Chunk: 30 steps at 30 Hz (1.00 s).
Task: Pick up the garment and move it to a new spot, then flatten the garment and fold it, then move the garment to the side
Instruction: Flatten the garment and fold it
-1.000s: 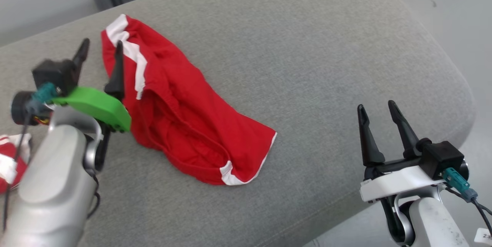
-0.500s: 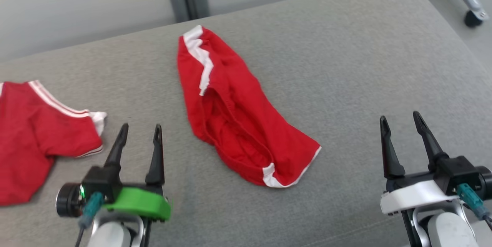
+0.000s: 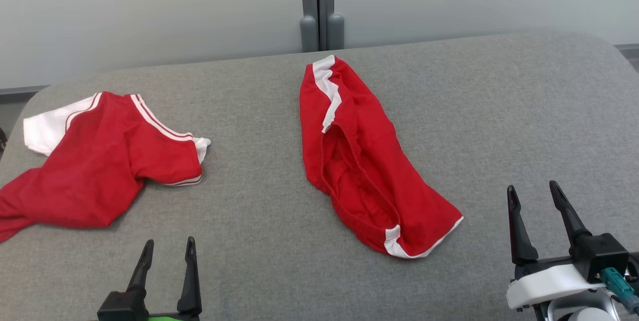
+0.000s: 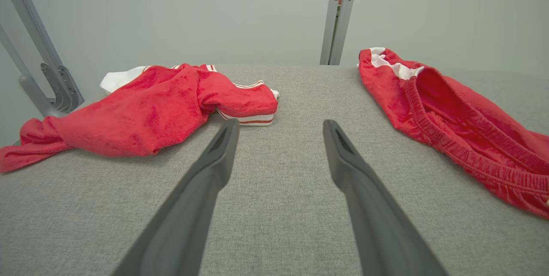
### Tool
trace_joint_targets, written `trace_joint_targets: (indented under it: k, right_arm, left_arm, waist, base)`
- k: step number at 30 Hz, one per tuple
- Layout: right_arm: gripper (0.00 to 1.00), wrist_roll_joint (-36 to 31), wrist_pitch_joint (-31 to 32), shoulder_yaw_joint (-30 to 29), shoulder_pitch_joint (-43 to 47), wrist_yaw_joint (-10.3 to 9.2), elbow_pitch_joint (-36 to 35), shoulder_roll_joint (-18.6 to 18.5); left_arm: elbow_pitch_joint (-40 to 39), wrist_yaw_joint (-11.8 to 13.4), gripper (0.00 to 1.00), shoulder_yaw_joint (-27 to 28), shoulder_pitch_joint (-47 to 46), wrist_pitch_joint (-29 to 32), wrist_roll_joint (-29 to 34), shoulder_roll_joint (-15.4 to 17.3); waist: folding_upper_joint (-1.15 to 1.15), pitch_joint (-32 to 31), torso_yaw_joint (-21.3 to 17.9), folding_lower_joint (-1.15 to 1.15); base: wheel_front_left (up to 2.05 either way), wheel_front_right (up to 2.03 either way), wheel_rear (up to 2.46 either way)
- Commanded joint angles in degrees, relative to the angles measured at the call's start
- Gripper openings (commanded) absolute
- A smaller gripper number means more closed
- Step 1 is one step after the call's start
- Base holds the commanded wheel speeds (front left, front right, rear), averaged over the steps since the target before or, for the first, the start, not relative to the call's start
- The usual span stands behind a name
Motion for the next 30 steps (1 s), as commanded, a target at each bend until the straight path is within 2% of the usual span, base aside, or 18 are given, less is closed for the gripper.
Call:
trace_joint_targets:
  k: [1, 9, 23, 27, 30]
  right_arm:
    - [1.0, 0.3, 0.0, 0.0, 1.1, -0.06, 0.4, -0.1]
    - [1.0, 0.9, 0.0, 0.6, 2.4, -0.06, 1.8, 0.1]
    - [1.0, 2.1, 0.0, 1.3, 1.6, -0.06, 2.7, 0.2]
    - [1.0, 2.0, 0.0, 1.7, 0.9, -0.05, 2.8, 0.2]
    - [1.0, 1.6, 0.0, 2.2, 0.3, -0.06, 2.7, 0.1]
  left_arm:
    - [0.0, -0.8, 1.0, 0.9, 1.2, 0.0, 0.8, -0.5]
    - [-0.5, -3.4, 1.0, 4.7, 3.8, 0.0, 2.6, -2.1]
    - [-0.3, -4.6, 1.0, 6.4, 4.1, 0.0, 3.3, -2.6]
    - [-0.3, -5.5, 1.0, 3.6, 1.3, 0.0, 4.7, -2.7]
    - [0.1, -6.3, 1.0, -0.6, -1.4, 0.0, 5.9, -2.7]
  waist:
    - [0.0, -1.2, 1.1, 0.0]
    - [0.0, -2.3, 0.7, 0.0]
    - [0.0, -2.4, 0.2, 0.0]
    - [0.0, -1.9, -0.4, 0.0]
    - [0.0, -1.4, -1.8, 0.0]
  base:
    - [0.0, 0.0, 0.0]
    - [0.0, 0.0, 0.0]
    - [0.0, 0.0, 0.0]
    - [0.0, 0.0, 0.0]
    - [0.0, 0.0, 0.0]
